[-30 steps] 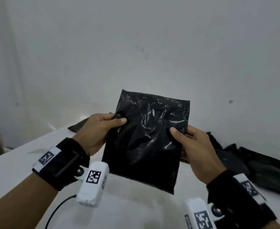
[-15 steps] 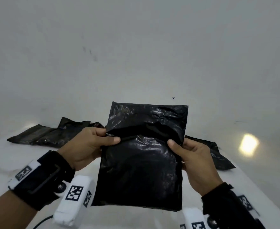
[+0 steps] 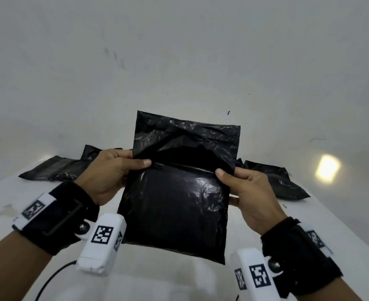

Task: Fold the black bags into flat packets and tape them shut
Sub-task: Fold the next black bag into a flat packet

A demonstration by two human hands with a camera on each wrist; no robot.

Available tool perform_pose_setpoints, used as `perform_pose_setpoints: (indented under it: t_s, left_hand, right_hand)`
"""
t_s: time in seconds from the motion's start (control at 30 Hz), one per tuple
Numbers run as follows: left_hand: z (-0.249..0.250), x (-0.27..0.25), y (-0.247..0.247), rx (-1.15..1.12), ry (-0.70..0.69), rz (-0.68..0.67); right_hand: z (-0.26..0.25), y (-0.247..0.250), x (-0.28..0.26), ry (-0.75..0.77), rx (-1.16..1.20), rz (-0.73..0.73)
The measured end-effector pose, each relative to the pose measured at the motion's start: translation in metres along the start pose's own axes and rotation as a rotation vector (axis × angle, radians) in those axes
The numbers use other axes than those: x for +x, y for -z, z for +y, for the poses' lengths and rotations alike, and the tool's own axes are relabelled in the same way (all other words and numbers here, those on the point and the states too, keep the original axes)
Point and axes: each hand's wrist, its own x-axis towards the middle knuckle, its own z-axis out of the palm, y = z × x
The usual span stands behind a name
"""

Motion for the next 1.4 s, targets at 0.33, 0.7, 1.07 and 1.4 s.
perform_pose_setpoints:
  t_s: [0.33,0.7,1.07,1.4]
  left_hand:
    - [-0.011,-0.011,-0.006,-0.107,0.165,-0.142]
    - [-0.017,-0.014,-0.021,-0.147,0.159,-0.079]
    - [-0.018,-0.009,-0.016,-0.15,0.187,0.017]
    - [-0.019,-0.004,-0.01,-0.192,0.242,0.019]
  right_hand:
    - [0.008,-0.004,0.002,-0.05,-0.018,-0.014]
    - [0.017,-0.014,0.008,-0.052,0.102,-0.068]
    - [0.019,-0.009,0.01,-0.107,0.109,-0.129]
    - [0.023,-0.004,0.019,-0.145,0.036,-0.105]
